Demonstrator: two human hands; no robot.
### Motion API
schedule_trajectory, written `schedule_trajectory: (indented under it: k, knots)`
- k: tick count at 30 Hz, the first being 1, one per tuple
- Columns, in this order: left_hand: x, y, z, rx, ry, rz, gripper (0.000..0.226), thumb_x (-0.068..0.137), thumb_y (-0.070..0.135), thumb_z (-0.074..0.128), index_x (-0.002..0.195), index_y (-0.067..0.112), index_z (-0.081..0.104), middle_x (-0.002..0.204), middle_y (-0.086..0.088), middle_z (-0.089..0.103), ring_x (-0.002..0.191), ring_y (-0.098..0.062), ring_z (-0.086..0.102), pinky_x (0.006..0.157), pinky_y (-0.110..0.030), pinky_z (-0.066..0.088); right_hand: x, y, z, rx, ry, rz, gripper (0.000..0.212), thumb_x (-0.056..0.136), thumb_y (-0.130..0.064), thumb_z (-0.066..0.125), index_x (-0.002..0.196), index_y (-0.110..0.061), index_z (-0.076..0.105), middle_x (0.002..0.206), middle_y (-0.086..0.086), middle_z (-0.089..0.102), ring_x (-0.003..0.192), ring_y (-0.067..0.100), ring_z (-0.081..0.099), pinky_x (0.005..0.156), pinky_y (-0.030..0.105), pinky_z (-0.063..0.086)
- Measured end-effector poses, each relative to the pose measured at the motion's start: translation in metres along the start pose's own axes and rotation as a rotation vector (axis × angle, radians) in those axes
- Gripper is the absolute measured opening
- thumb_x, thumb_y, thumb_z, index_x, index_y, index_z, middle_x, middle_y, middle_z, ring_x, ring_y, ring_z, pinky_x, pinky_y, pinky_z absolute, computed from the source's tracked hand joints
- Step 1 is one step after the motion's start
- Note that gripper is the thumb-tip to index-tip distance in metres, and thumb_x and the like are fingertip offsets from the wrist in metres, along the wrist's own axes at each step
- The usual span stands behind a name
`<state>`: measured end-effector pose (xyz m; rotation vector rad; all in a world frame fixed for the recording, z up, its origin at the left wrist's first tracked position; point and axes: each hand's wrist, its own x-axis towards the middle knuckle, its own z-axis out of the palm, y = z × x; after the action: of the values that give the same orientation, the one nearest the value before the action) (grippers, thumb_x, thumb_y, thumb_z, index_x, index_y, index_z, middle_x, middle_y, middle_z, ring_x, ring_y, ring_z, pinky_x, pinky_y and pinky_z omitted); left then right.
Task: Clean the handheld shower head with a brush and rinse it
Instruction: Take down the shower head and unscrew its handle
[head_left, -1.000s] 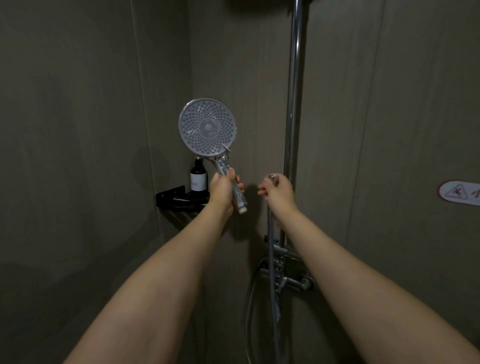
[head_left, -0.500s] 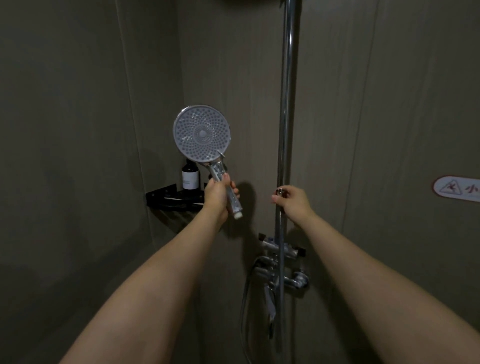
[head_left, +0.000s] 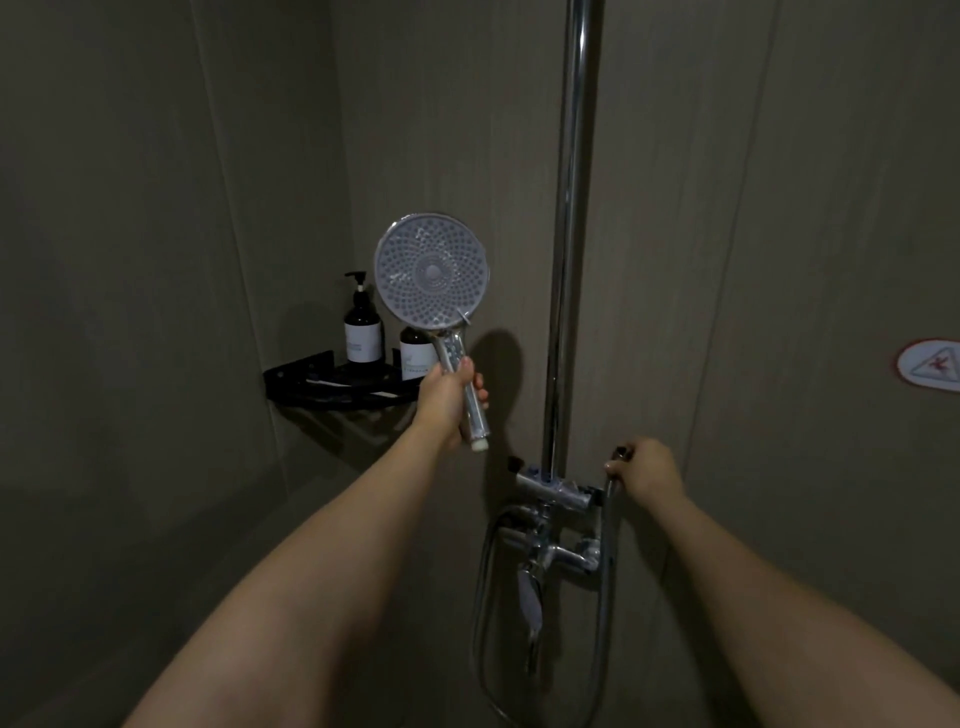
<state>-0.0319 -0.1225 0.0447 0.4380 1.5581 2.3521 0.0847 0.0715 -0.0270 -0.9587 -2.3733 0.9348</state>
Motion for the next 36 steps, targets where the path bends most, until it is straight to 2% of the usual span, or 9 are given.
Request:
schedule_trajectory:
  k: [9, 20, 22, 24, 28, 31, 33, 34, 36]
  knots:
    - [0.017, -0.003, -0.014, 0.026, 0.049, -0.009, 0.014, 0.098, 0.016, 0.042, 0.084, 0.018, 0.047, 0.068, -0.002, 0.048, 0.059, -0.014, 0.047, 0.059, -0.027, 0.042, 0.029, -0.011, 0.019, -0.141, -0.023, -0.046, 0.02, 0.089, -0.004, 0.057, 0.104, 0.006, 0.065, 0.107, 0.023, 0.066, 0.102, 0.032, 0.063, 0.075, 0.029, 0.046]
    - [0.03, -0.007, -0.026, 0.06, 0.087, 0.022, 0.018, 0.097, 0.012, 0.043, 0.08, 0.016, 0.046, 0.067, -0.005, 0.045, 0.056, -0.016, 0.044, 0.056, -0.027, 0.041, 0.049, 0.005, 0.033, -0.394, -0.286, -0.111, 0.029, 0.091, -0.007, 0.05, 0.115, 0.003, 0.062, 0.122, 0.018, 0.062, 0.114, 0.027, 0.059, 0.092, 0.028, 0.046]
    - [0.032, -0.007, -0.027, 0.065, 0.091, 0.019, 0.018, 0.097, 0.012, 0.043, 0.08, 0.016, 0.047, 0.067, -0.005, 0.046, 0.057, -0.017, 0.044, 0.057, -0.027, 0.041, 0.054, 0.007, 0.035, -0.381, -0.307, -0.111, 0.023, 0.09, -0.006, 0.053, 0.108, 0.002, 0.064, 0.112, 0.017, 0.066, 0.103, 0.027, 0.062, 0.089, 0.029, 0.047]
    - [0.035, -0.01, -0.028, 0.074, 0.098, 0.01, 0.016, 0.097, 0.013, 0.043, 0.083, 0.017, 0.049, 0.068, -0.005, 0.047, 0.058, -0.016, 0.045, 0.058, -0.028, 0.042, 0.057, 0.007, 0.036, -0.208, -0.3, -0.072, 0.011, 0.087, 0.002, 0.055, 0.092, -0.001, 0.065, 0.092, 0.018, 0.064, 0.078, 0.028, 0.061, 0.078, 0.033, 0.053]
    - [0.038, -0.013, -0.026, 0.068, 0.094, 0.001, 0.015, 0.097, 0.014, 0.044, 0.083, 0.017, 0.049, 0.068, -0.005, 0.048, 0.059, -0.017, 0.046, 0.058, -0.028, 0.042, 0.064, 0.005, 0.03, 0.089, -0.289, 0.0, 0.031, 0.086, 0.012, 0.053, 0.065, -0.012, 0.052, 0.064, 0.014, 0.052, 0.049, 0.02, 0.052, 0.033, 0.016, 0.044]
    - [0.038, -0.015, -0.023, 0.057, 0.09, -0.015, 0.015, 0.097, 0.013, 0.044, 0.084, 0.016, 0.049, 0.068, -0.004, 0.048, 0.06, -0.016, 0.047, 0.059, -0.027, 0.043, 0.062, 0.005, 0.031, -0.032, -0.325, -0.006, 0.028, 0.084, 0.013, 0.055, 0.064, -0.007, 0.055, 0.053, 0.011, 0.055, 0.035, 0.006, 0.056, 0.037, 0.016, 0.046]
    - [0.04, -0.016, -0.021, 0.057, 0.088, -0.018, 0.015, 0.097, 0.013, 0.044, 0.082, 0.016, 0.049, 0.068, -0.004, 0.048, 0.059, -0.016, 0.046, 0.059, -0.027, 0.042, 0.057, 0.006, 0.038, -0.197, -0.331, -0.056, 0.007, 0.084, 0.004, 0.06, 0.082, 0.001, 0.066, 0.069, 0.013, 0.067, 0.065, 0.014, 0.068, 0.06, 0.022, 0.051]
    - [0.04, -0.016, -0.021, 0.06, 0.088, -0.021, 0.016, 0.097, 0.013, 0.044, 0.082, 0.016, 0.049, 0.068, -0.004, 0.048, 0.059, -0.016, 0.047, 0.059, -0.027, 0.042, 0.056, 0.007, 0.042, -0.255, -0.319, -0.071, 0.012, 0.084, 0.0, 0.061, 0.094, 0.002, 0.069, 0.086, 0.016, 0.069, 0.084, 0.021, 0.068, 0.07, 0.025, 0.049]
    - [0.039, -0.016, -0.02, 0.066, 0.091, -0.024, 0.016, 0.097, 0.013, 0.044, 0.082, 0.016, 0.049, 0.068, -0.004, 0.048, 0.059, -0.016, 0.047, 0.059, -0.027, 0.043, 0.054, 0.007, 0.043, -0.296, -0.308, -0.081, 0.021, 0.085, -0.004, 0.062, 0.104, 0.0, 0.069, 0.105, 0.017, 0.069, 0.1, 0.026, 0.065, 0.079, 0.027, 0.048]
